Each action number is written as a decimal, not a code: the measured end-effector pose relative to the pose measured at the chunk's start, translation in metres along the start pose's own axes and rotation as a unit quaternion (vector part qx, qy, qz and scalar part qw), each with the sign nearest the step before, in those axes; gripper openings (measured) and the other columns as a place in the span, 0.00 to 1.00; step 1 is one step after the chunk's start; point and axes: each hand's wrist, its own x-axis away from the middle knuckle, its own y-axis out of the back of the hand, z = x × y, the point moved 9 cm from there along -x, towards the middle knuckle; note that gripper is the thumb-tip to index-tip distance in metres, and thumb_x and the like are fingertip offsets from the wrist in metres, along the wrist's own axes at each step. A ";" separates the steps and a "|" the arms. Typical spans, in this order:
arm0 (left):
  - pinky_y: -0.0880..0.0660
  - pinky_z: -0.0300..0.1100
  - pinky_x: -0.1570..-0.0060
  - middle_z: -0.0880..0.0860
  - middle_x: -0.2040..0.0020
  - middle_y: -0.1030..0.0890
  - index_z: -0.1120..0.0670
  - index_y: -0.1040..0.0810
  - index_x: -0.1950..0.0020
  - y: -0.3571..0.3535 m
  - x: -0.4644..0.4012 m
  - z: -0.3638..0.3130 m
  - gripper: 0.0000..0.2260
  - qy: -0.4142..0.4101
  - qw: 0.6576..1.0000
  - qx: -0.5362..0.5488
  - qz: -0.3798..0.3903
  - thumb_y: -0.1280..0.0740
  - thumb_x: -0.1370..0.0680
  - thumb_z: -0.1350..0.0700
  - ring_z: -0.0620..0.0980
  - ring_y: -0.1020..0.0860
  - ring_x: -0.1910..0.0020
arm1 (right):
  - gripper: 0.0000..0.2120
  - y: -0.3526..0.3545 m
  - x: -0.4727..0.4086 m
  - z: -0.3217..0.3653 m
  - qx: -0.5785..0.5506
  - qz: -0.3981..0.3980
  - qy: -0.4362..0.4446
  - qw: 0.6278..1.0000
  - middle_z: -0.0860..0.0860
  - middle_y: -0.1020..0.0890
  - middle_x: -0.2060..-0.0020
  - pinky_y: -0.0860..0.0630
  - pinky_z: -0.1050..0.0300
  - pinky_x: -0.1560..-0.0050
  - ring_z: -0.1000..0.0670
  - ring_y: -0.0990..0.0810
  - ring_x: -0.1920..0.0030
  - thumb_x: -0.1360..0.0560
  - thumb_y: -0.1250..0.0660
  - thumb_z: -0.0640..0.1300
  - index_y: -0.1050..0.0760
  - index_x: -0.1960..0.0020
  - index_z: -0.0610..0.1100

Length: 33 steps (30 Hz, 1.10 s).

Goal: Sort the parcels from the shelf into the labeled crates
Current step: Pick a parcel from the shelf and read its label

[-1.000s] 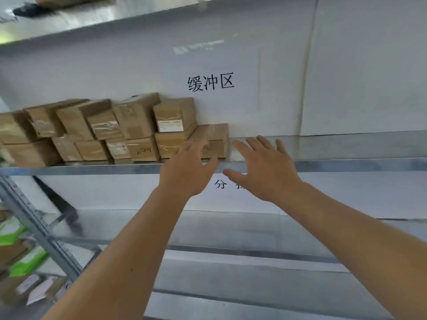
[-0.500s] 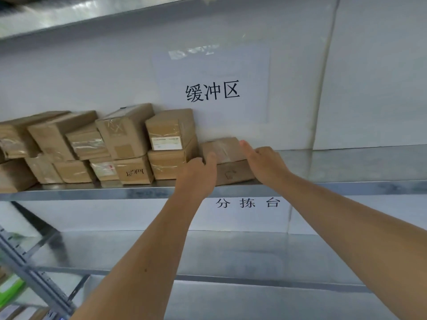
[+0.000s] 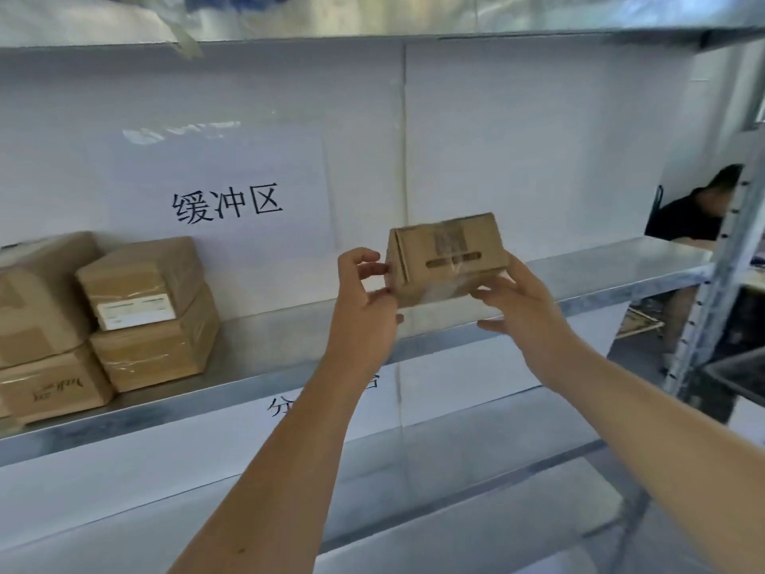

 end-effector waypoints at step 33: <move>0.20 0.35 0.40 0.32 0.32 0.29 0.41 0.34 0.25 -0.620 0.181 -0.096 0.29 -0.170 0.877 0.062 0.446 0.31 0.19 0.65 0.32 0.26 0.31 | 0.31 0.579 0.230 0.000 0.067 -0.394 0.058 0.915 0.62 0.16 0.40 0.17 0.43 0.40 0.54 0.18 0.37 0.19 0.31 0.37 0.35 0.22 0.58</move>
